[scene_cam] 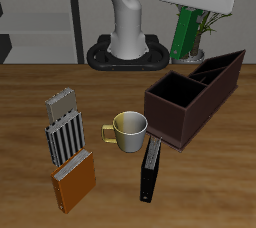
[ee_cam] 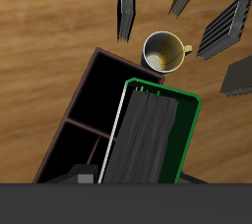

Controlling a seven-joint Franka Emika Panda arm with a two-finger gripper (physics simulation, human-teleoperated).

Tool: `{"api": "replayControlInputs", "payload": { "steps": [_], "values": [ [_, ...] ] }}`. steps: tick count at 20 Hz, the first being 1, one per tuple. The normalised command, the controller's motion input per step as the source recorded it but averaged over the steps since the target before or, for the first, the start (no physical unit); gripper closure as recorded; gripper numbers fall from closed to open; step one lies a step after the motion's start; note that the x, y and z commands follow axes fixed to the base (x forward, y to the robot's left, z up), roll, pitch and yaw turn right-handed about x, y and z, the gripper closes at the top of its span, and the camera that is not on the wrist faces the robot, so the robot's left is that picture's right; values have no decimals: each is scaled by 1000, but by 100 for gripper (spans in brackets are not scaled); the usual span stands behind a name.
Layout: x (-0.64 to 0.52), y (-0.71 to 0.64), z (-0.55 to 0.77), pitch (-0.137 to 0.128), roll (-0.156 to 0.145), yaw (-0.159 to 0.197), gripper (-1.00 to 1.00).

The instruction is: Place the green book into the left desk caddy's left compartment

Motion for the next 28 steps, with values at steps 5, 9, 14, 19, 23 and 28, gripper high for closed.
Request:
{"api": "replayControlInputs", "payload": {
  "steps": [5,9,14,19,23,28],
  "values": [
    [-436,123,-90,-3,-2,-54,100],
    [-486,226,-104,-1,13,-24,100],
    [-483,314,-102,5,12,1,100],
    [-382,229,-102,-2,21,7,100],
    [-373,206,-70,-14,47,14,100],
    [-275,172,-61,-4,7,-9,100]
  ]
}}
